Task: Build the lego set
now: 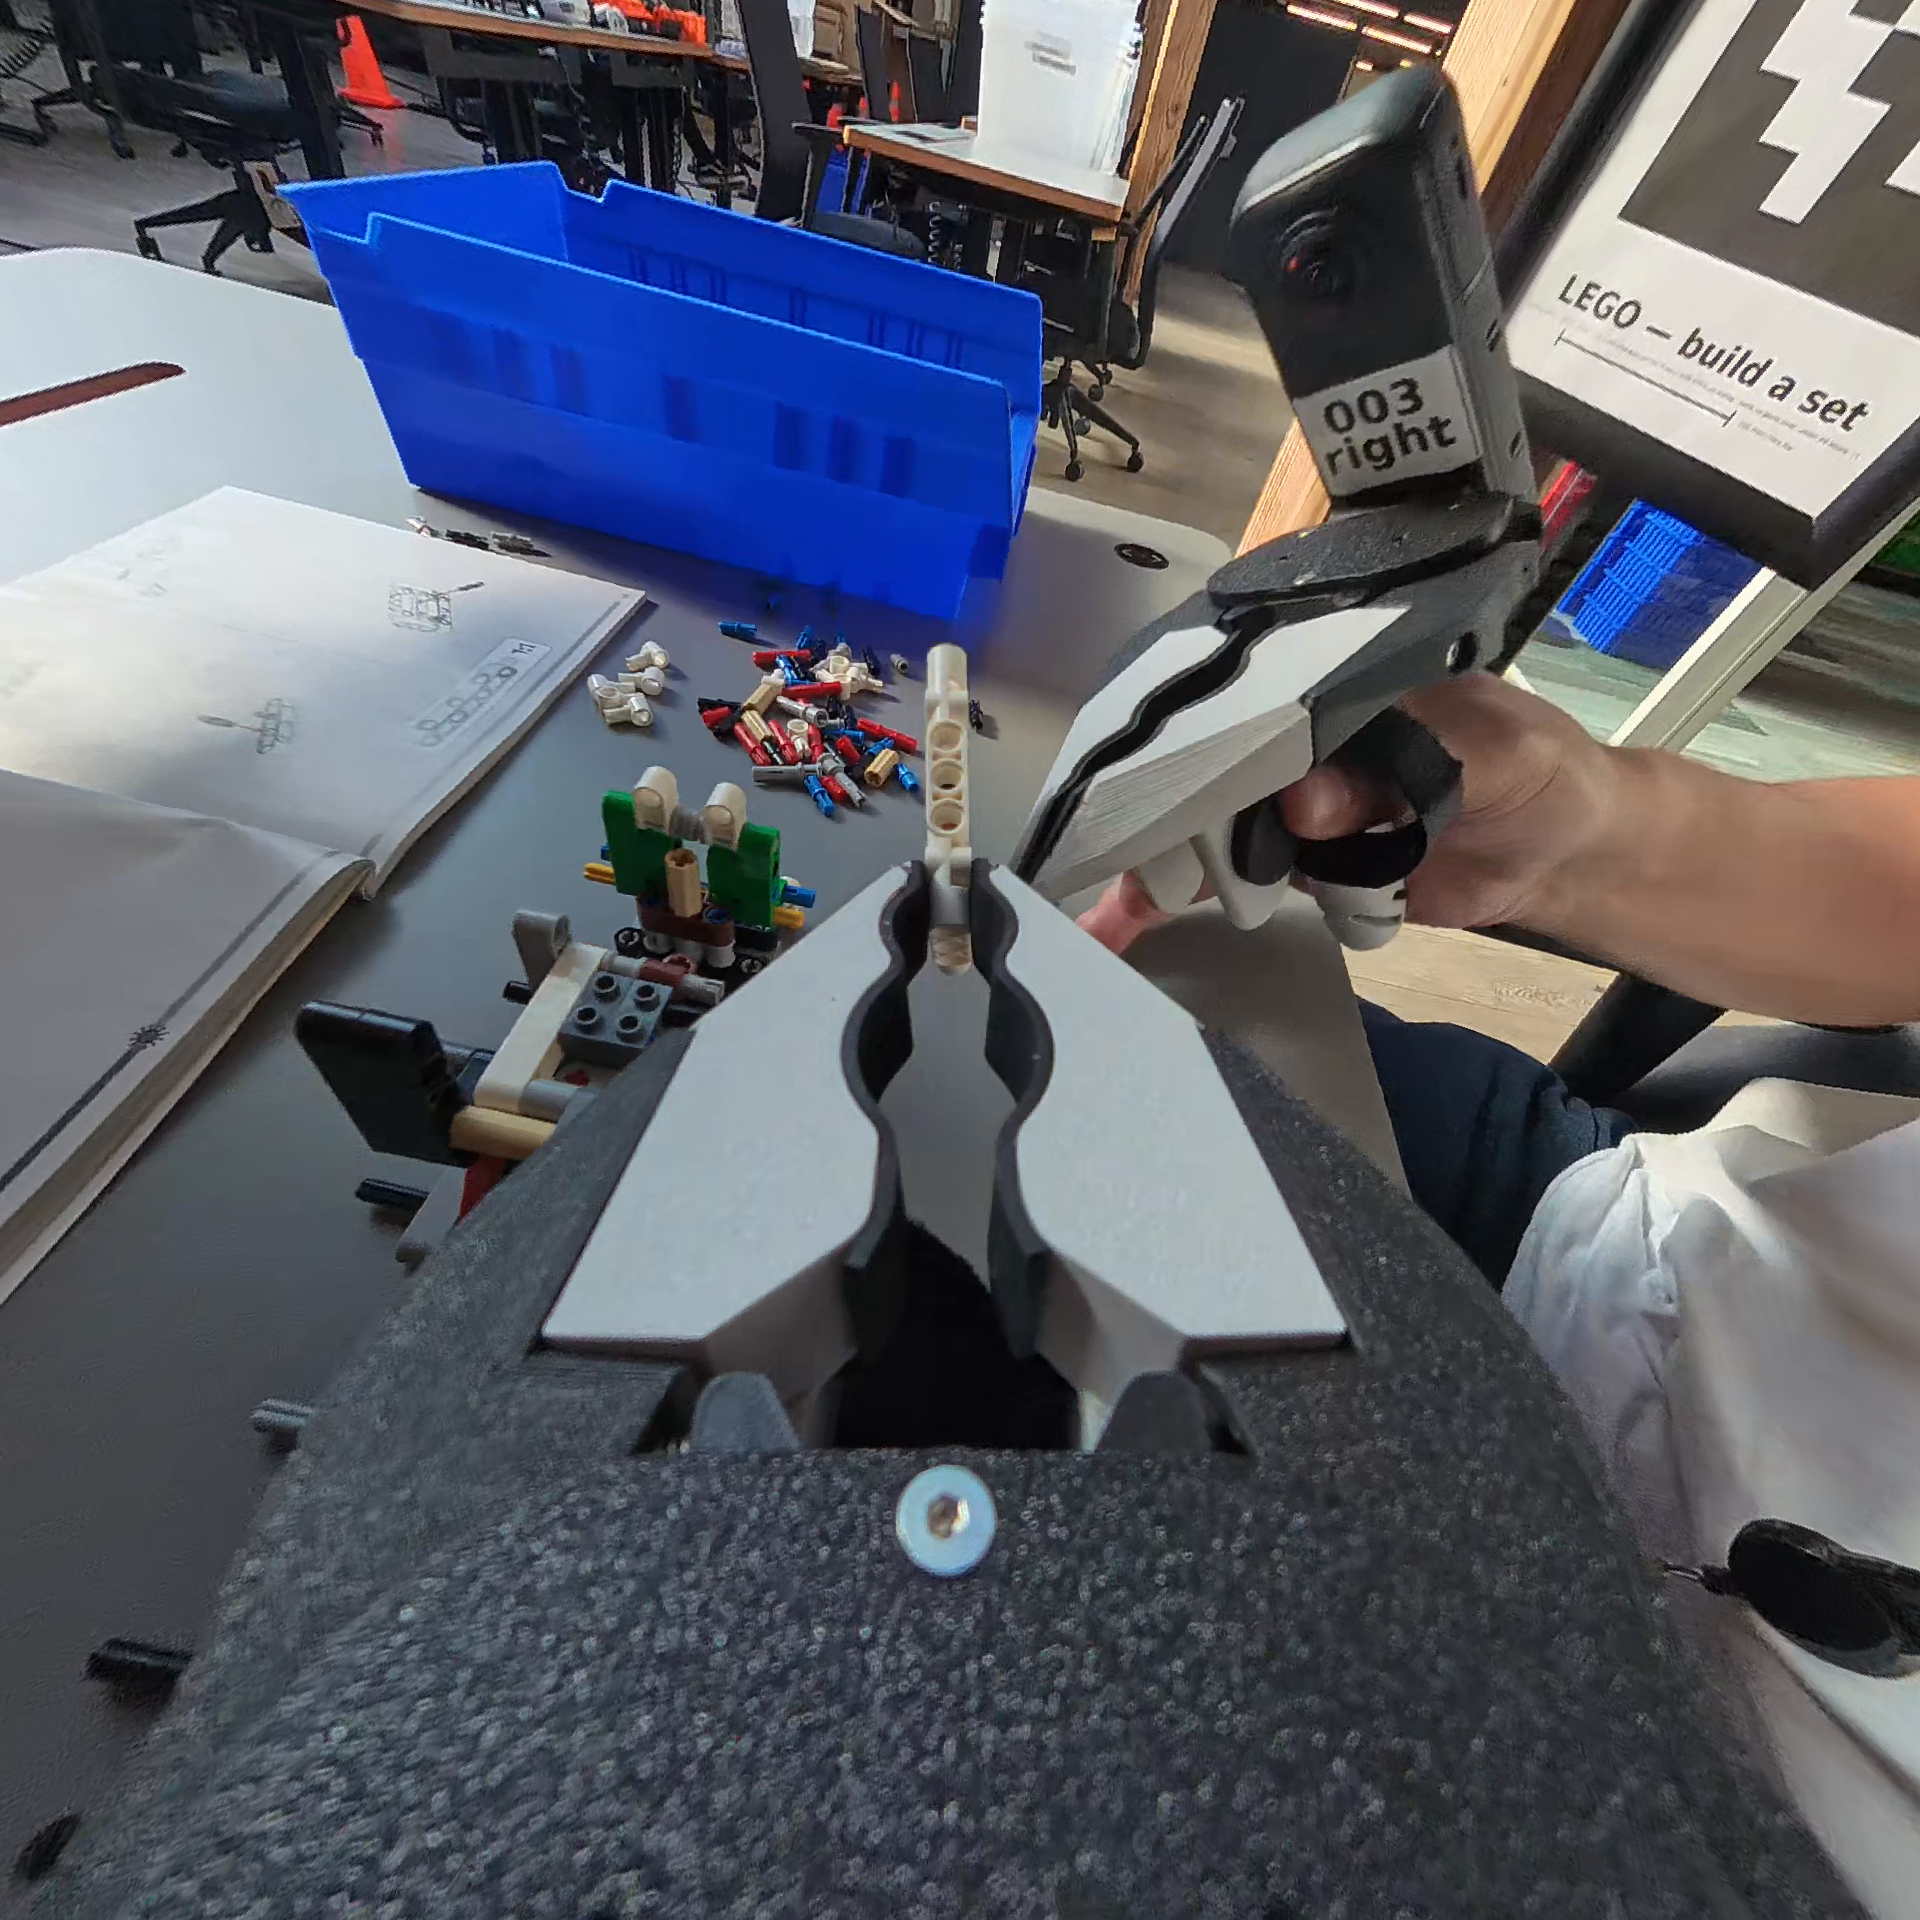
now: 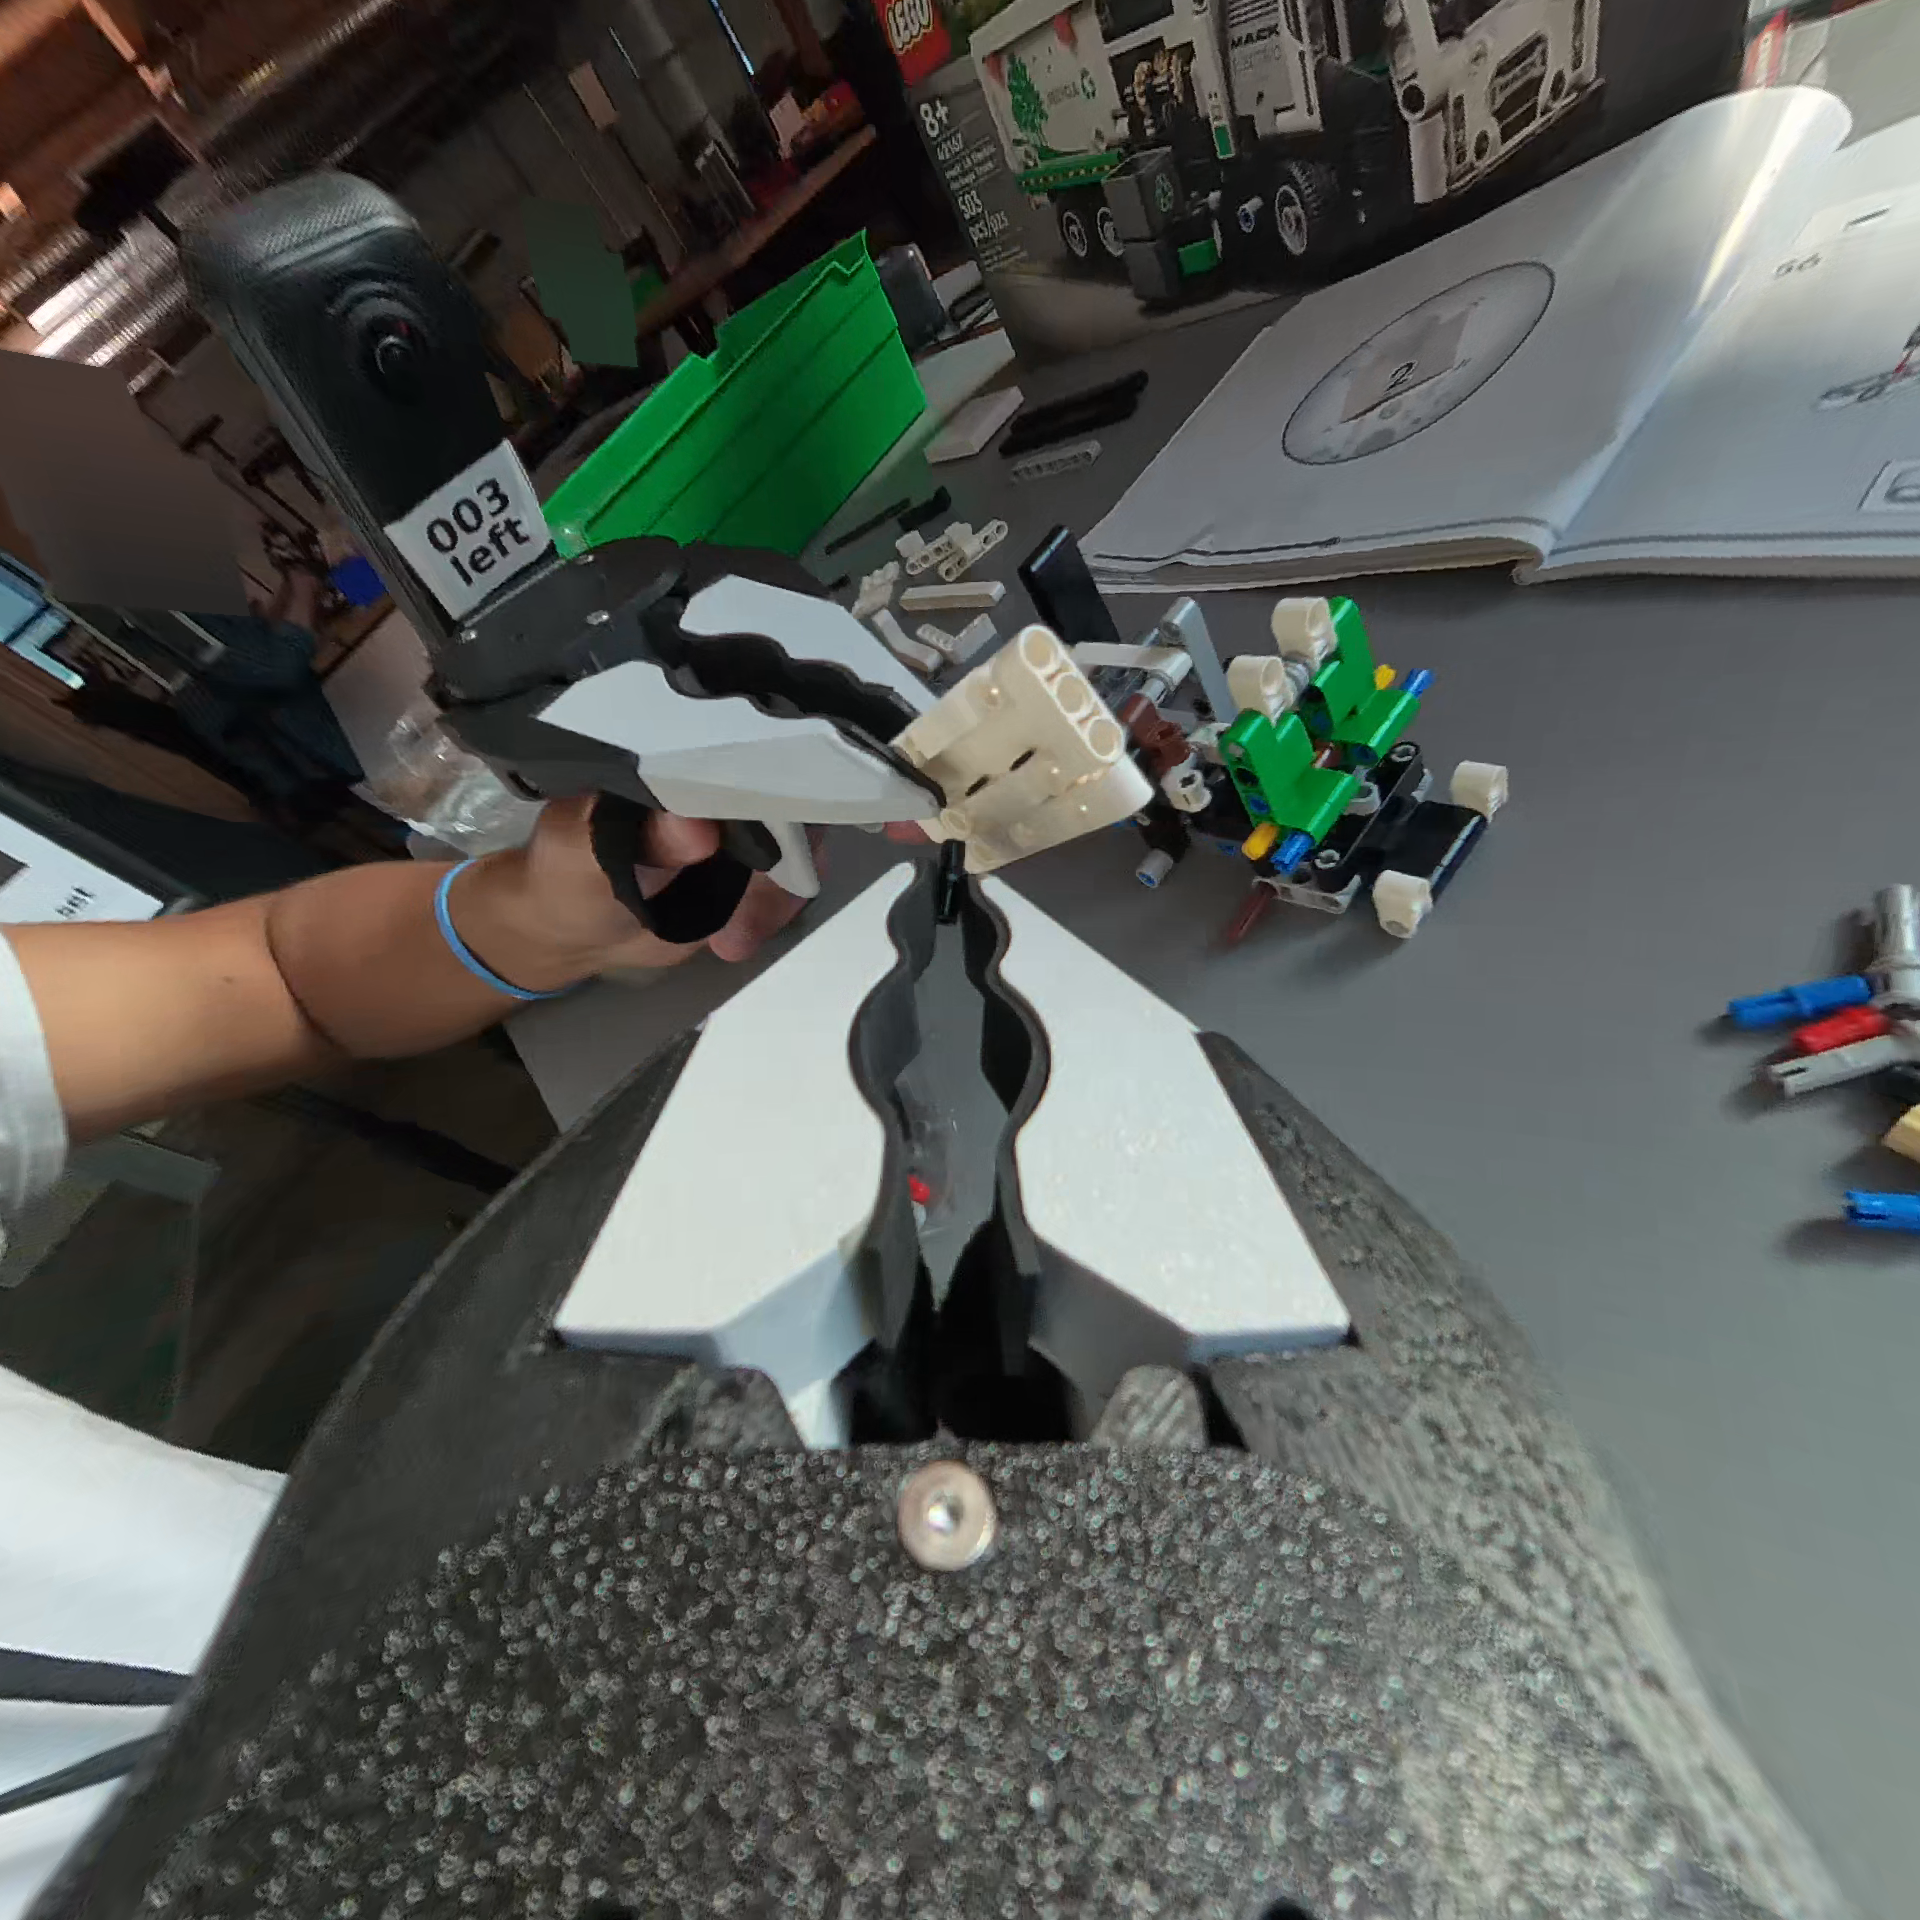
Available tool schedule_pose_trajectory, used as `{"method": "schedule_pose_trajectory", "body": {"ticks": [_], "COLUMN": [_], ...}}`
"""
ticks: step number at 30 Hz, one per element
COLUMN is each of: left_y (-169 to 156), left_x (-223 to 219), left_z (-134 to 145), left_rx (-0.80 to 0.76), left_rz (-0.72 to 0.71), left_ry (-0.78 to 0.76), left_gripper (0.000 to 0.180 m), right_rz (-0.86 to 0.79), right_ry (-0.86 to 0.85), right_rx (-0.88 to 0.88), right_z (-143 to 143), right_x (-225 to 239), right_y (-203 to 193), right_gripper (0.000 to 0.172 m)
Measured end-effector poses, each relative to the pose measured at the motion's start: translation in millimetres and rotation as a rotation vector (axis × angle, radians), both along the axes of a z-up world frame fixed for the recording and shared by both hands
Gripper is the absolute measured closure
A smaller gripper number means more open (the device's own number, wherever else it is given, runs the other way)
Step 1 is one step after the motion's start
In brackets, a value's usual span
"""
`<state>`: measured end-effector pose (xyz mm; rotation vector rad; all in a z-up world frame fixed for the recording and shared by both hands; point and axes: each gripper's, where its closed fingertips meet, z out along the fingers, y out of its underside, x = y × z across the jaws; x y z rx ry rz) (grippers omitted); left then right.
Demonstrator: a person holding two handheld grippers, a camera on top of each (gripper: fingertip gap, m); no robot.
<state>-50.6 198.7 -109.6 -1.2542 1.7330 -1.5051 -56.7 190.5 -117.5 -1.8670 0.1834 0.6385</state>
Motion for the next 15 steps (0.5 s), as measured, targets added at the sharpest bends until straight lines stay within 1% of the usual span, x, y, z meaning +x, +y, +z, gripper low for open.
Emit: {"method": "schedule_pose_trajectory", "body": {"ticks": [2, 5, 7, 12, 15], "left_y": [-0.2, 3.0, 3.8, 1.3, 1.0], "left_x": [-0.2, 0.4, 0.4, 0.6, 0.4], "left_z": [2.6, 3.8, 4.4, 3.3, 4.3], "left_rx": [-0.043, -0.12, -0.164, -0.077, -0.063], "left_rz": [0.0, 0.002, 0.002, 0.019, 0.022], "left_ry": [-0.002, 0.01, 0.02, -0.007, -0.02], "left_gripper": [0.175, 0.175, 0.175, 0.175, 0.175], "right_rz": [-0.014, -0.05, -0.056, -0.065, -0.069], "right_ry": [0.105, 0.129, 0.178, 0.247, 0.265], "right_rx": [-0.012, -0.007, 0.009, 0.015, 0.026], "right_z": [-2.2, -1.5, 1.2, 3.0, 4.4], "right_x": [-4.0, -3.8, -4.5, -3.5, -2.9], "right_y": [4.2, 7.1, 7.4, 7.8, 7.0], "right_gripper": [0.169, 0.169, 0.169, 0.169, 0.169]}}
